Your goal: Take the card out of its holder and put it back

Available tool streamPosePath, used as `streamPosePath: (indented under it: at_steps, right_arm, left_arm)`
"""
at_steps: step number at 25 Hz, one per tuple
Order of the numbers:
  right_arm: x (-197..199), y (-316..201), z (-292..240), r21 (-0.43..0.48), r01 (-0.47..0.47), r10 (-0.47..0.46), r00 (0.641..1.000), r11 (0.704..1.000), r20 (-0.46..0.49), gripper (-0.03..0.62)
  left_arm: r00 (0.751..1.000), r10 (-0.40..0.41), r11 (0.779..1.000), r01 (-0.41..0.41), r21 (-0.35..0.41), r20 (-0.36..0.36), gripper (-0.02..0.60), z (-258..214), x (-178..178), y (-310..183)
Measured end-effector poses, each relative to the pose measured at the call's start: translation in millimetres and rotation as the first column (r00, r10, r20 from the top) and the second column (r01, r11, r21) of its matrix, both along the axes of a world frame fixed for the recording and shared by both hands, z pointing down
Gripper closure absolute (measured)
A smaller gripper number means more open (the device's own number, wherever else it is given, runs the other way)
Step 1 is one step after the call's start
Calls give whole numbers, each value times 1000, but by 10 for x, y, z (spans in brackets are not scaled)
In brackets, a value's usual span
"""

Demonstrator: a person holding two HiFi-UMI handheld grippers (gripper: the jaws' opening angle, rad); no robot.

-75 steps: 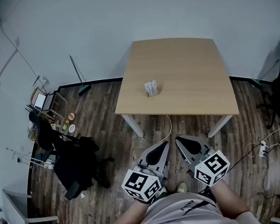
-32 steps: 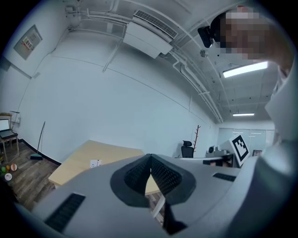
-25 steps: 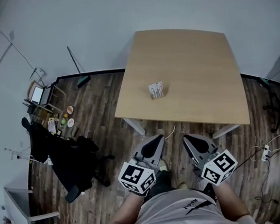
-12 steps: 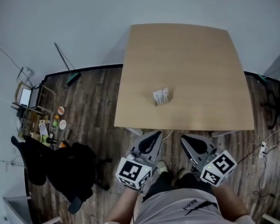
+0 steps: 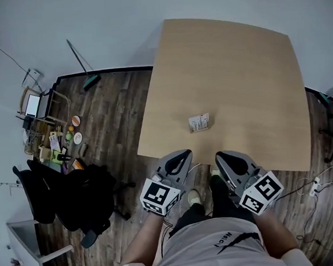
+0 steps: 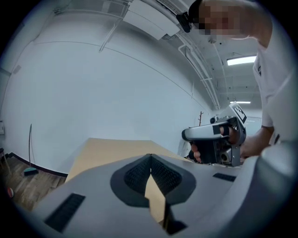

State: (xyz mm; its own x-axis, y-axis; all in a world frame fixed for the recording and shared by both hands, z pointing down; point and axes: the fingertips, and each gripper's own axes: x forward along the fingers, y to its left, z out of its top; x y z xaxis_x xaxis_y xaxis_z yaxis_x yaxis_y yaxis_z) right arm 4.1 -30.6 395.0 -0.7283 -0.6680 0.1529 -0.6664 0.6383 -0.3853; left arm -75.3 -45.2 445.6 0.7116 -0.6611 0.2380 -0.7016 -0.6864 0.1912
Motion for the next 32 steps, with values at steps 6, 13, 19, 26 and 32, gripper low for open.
streamPosePath:
  at_steps: [6, 13, 19, 26, 32]
  right_arm:
    - [106, -579, -28, 19, 134, -134, 991, 991, -3, 582]
    - [52, -865, 252, -29, 193, -193, 981, 981, -12, 582]
    - [-27, -876, 686, -85, 202, -205, 979, 976, -21, 582]
    - [-137, -984, 927, -79, 183, -186, 982, 980, -34, 582]
    - [-111, -987, 978, -85, 175, -179, 983, 981, -45, 580]
  left_arm:
    - [1000, -21, 1000, 21, -8, 8, 568, 198, 59, -470]
    - [999, 47, 998, -46, -44, 19, 566, 650, 53, -759]
    - [995, 88, 992, -83, -91, 48, 540, 1237, -21, -968]
    - [988, 153, 982, -148, -114, 34, 454, 1609, 58, -1132]
    - [969, 244, 962, -239, -130, 23, 453, 1753, 173, -1189]
